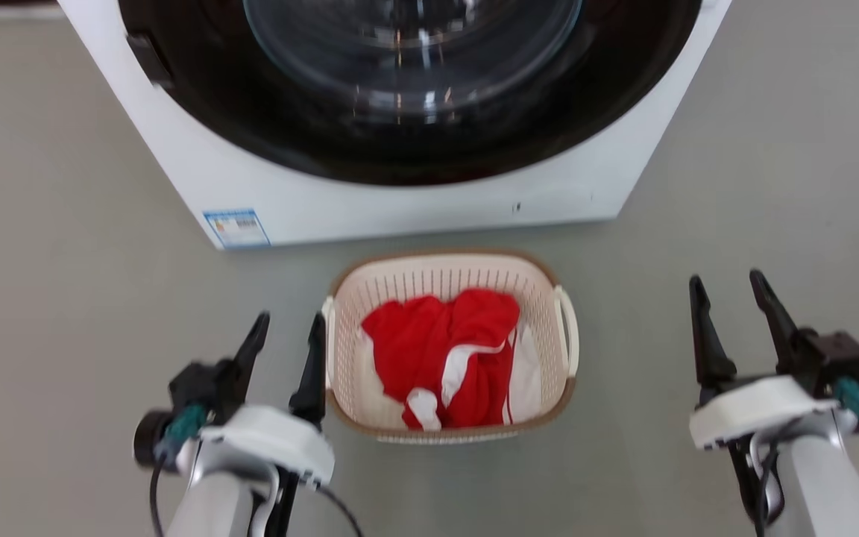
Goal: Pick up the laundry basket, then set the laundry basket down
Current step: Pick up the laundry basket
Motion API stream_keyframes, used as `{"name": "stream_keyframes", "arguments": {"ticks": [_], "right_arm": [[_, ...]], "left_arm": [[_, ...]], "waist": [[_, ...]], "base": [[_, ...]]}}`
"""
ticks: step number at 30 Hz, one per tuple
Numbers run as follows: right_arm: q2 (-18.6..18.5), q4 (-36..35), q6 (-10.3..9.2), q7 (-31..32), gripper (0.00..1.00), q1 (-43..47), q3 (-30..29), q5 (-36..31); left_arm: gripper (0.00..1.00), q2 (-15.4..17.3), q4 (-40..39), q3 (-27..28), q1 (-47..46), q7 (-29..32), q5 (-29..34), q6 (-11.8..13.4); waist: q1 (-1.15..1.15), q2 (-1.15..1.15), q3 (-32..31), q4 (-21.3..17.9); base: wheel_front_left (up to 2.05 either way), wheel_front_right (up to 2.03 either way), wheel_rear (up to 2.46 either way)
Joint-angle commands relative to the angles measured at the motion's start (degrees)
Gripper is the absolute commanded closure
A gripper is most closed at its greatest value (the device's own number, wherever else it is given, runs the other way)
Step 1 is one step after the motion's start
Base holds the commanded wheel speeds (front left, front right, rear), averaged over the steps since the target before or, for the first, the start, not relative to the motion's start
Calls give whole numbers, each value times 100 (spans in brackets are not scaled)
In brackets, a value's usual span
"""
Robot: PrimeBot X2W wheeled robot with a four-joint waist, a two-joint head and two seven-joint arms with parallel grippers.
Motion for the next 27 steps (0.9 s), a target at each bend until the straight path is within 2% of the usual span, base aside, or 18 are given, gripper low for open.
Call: {"name": "stream_keyframes", "arguments": {"ticks": [1, 6, 9, 18, 27], "right_arm": [[-40, -3, 35, -62, 0, -300, 148, -5], [-92, 319, 35, -62, 0, -714, 209, 35], [-113, 734, 35, -62, 0, -1128, 249, 102], [-48, 1787, 35, -62, 0, -1917, 405, 172], [-85, 2267, 35, -62, 0, -2474, 475, 220]], "left_arm": [[0, 57, -18, 99, -374, -50, -77, 76], [0, 57, 327, -92, -863, -50, -156, 159], [0, 57, 825, -323, -1379, -50, -289, 252], [0, 57, 1916, -695, -2330, -50, -620, 445], [0, 57, 2609, -1120, -3133, -50, -999, 706]], "waist": [[0, 0, 425, 20], [0, 0, 919, 52], [0, 0, 1354, 78], [0, 0, 2097, 36], [0, 0, 2801, 21]], "base": [[0, 0, 0], [0, 0, 0], [0, 0, 0], [0, 0, 0], [0, 0, 0]]}}
